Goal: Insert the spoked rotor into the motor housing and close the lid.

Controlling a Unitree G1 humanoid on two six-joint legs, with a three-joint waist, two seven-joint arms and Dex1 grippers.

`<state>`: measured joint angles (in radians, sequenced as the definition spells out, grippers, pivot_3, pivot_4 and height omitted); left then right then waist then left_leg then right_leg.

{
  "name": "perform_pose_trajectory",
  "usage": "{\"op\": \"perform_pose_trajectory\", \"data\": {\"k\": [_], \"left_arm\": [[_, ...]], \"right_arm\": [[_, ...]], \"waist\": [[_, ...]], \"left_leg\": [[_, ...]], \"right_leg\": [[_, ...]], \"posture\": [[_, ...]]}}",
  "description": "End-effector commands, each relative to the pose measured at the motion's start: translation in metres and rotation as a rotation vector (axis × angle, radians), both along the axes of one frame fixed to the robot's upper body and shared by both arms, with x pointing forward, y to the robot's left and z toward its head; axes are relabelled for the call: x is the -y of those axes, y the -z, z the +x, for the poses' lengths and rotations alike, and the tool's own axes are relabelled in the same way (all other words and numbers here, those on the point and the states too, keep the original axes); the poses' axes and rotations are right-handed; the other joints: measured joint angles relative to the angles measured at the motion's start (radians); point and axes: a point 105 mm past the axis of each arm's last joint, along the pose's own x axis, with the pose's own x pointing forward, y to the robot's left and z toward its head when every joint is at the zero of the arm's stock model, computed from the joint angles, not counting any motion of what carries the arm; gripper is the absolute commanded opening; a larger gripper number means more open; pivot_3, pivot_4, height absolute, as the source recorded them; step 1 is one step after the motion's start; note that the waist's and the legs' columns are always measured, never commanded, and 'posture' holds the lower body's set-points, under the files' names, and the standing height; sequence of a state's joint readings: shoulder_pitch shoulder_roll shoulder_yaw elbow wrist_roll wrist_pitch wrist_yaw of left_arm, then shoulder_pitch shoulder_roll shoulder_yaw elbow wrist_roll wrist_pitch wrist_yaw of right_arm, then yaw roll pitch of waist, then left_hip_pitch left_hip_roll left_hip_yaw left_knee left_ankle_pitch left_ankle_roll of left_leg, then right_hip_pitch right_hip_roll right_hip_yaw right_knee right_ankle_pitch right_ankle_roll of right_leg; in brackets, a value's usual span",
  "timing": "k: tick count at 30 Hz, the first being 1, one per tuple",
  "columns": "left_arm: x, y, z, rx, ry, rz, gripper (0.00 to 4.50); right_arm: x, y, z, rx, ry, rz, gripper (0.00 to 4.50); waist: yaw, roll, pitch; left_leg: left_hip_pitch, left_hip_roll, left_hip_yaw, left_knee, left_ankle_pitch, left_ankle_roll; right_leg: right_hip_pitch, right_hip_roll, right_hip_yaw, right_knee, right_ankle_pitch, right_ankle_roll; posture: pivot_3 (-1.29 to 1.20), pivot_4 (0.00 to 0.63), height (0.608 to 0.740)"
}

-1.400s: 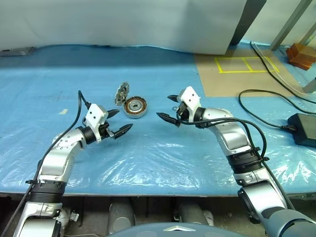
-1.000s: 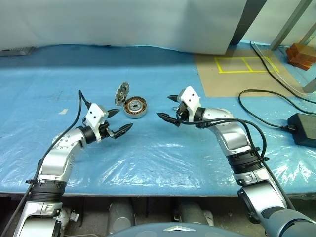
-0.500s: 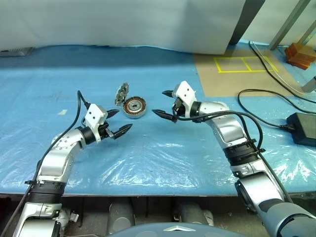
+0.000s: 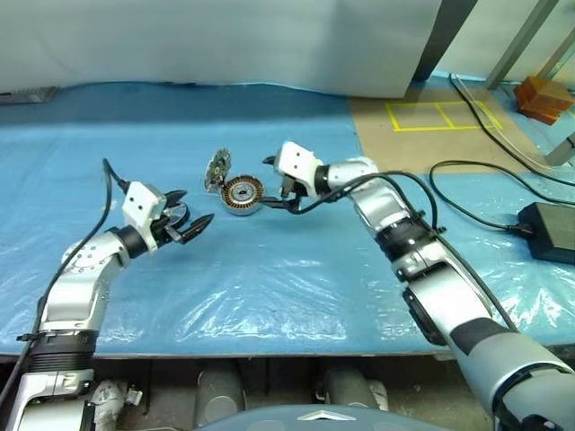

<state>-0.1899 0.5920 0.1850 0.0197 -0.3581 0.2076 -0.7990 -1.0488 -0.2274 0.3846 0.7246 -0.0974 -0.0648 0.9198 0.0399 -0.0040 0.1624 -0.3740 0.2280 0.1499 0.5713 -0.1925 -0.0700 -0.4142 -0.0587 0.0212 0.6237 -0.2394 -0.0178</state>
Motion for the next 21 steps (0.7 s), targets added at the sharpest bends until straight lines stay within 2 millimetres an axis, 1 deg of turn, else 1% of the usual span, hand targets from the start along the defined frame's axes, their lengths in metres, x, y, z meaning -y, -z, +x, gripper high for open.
{"op": "perform_pose_trajectory", "data": {"k": [1,5,7,10,12,14,18,21], "left_arm": [[-0.004,-0.012,-0.005,0.045,-0.014,-0.001,4.50],[0.002,-0.008,-0.011,0.052,-0.035,-0.018,4.50],[0.005,-0.006,-0.014,0.050,-0.039,-0.023,4.50],[0.008,-0.004,-0.020,0.044,-0.051,-0.040,4.50],[0.009,-0.003,-0.024,0.040,-0.056,-0.040,4.50],[0.009,-0.002,-0.025,0.037,-0.060,-0.039,4.50],[0.007,-0.001,-0.027,0.032,-0.080,-0.041,4.50],[0.009,0.002,-0.028,0.027,-0.080,-0.041,4.50]], "right_arm": [[-0.018,-0.001,0.000,0.046,-0.075,-0.071,4.46],[-0.030,0.013,0.001,0.080,-0.115,-0.202,4.46],[-0.033,0.016,0.001,0.083,-0.130,-0.232,4.46],[-0.039,0.016,0.001,0.081,-0.137,-0.252,4.46],[-0.041,0.015,0.003,0.084,-0.121,-0.267,4.46],[-0.042,0.016,0.004,0.072,-0.106,-0.273,4.46],[-0.046,0.021,0.003,0.021,-0.089,-0.265,4.46],[-0.046,0.029,0.002,-0.012,-0.070,-0.265,4.46]], "waist": [[0.000,0.000,0.000],[0.003,0.000,0.000],[0.003,0.000,0.000],[0.002,0.000,0.000],[0.002,0.000,0.000],[0.002,0.000,0.000],[0.002,0.001,0.000],[0.002,0.001,0.000]], "left_leg": [[-0.002,0.000,0.000,0.000,0.000,0.000],[-0.011,0.003,-0.001,0.002,0.002,0.004],[-0.013,0.006,-0.001,0.004,0.002,0.004],[-0.014,0.009,-0.001,0.005,0.001,0.002],[-0.013,0.011,-0.001,0.006,0.000,0.001],[-0.011,0.012,-0.001,0.007,0.000,0.001],[-0.010,0.012,-0.001,0.009,0.000,0.001],[-0.010,0.012,-0.001,0.010,0.000,0.001]], "right_leg": [[-0.002,0.000,0.000,0.000,0.001,0.002],[-0.009,0.001,-0.005,0.001,0.001,0.000],[-0.009,0.001,-0.008,0.002,0.000,-0.001],[-0.009,0.001,-0.014,0.002,0.000,-0.004],[-0.009,0.002,-0.016,0.005,-0.003,-0.010],[-0.009,0.002,-0.016,0.009,-0.004,-0.013],[-0.009,0.002,-0.016,0.014,-0.006,-0.015],[-0.009,0.002,-0.016,0.015,-0.006,-0.015]], "posture": [[0.00,0.150,0.740],[0.00,0.150,0.740],[0.00,0.150,0.740],[0.00,0.150,0.740],[0.00,0.150,0.740],[0.00,0.150,0.740],[0.00,0.150,0.740],[0.00,0.150,0.740]]}}
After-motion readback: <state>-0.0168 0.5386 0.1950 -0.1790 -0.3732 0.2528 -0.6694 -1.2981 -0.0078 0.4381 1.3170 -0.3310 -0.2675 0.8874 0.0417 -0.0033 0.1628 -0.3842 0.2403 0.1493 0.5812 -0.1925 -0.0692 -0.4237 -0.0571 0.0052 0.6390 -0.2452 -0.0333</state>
